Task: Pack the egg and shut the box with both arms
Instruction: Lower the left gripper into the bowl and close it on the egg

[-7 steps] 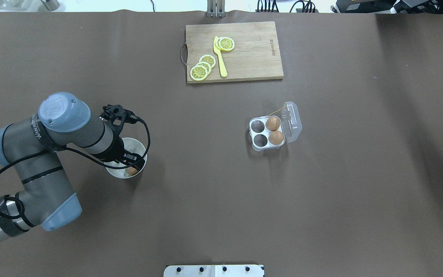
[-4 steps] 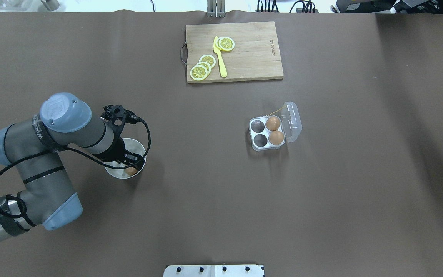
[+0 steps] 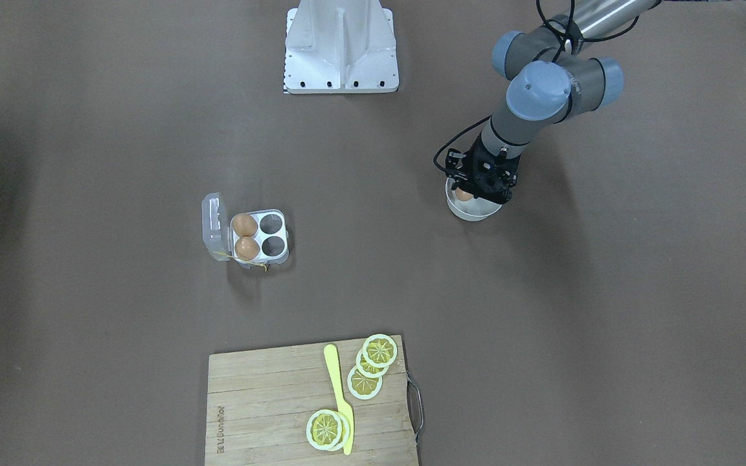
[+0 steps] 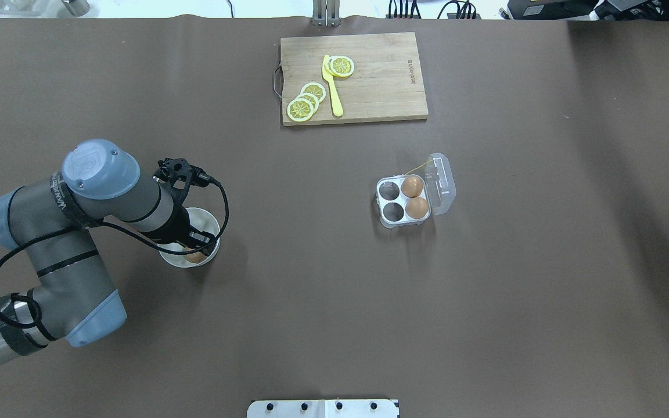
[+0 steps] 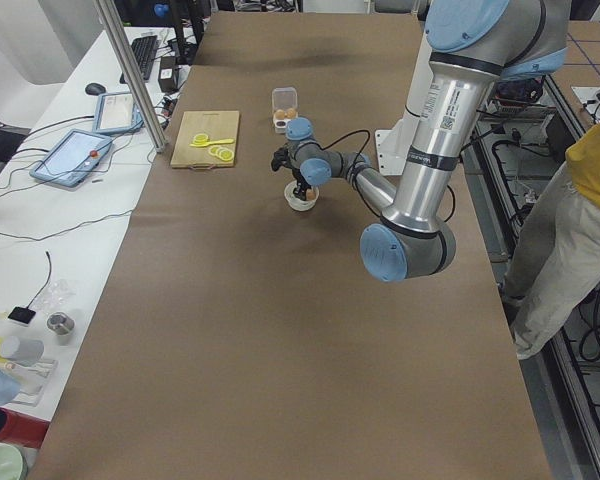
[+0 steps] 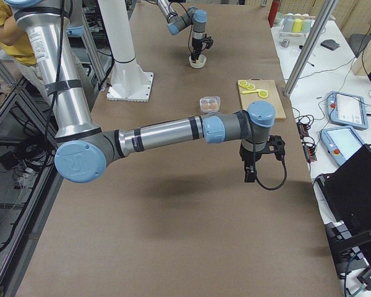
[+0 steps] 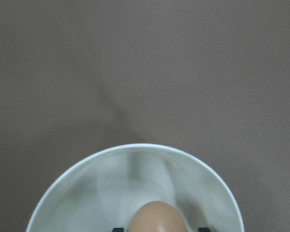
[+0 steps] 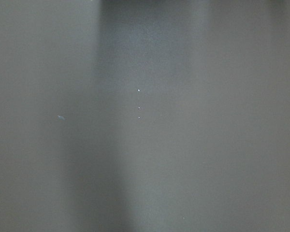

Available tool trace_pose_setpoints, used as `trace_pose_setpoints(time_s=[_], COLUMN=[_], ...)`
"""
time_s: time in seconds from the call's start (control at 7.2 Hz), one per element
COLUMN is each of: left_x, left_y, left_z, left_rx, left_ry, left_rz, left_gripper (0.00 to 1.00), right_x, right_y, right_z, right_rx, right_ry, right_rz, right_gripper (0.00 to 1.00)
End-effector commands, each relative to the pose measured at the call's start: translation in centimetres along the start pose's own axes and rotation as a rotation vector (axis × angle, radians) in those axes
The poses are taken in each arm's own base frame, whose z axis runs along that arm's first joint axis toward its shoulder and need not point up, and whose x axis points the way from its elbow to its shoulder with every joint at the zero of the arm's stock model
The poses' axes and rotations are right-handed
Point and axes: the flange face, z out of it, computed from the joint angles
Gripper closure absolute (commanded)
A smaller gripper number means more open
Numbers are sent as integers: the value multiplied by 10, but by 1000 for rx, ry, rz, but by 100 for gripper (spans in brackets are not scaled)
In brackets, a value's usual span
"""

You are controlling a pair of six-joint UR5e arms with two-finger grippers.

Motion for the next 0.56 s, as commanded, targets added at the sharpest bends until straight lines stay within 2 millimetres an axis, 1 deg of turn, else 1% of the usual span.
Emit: trace_pose_setpoints(time_s=[0.0,0.14,0.28,0.42], left_x=[7,9,2,-8], left_y=[-4,-8,-16,-24], left_z=[-6,-17,-35,-51], left_rx=[8,25,48,50], left_ry=[12,20,25,48], left_rz=[6,7,-5,-22], left_gripper=[79,84,87,87], right_x=[0,-2,-2,-2], right_y=[0,0,1,1], right_z=[0,-3,-2,-2], right_rx=[1,5,3,4], right_ry=[0,-1,-1,-1], right_rz=[0,-3,0,-1], right_gripper=[0,0,0,0])
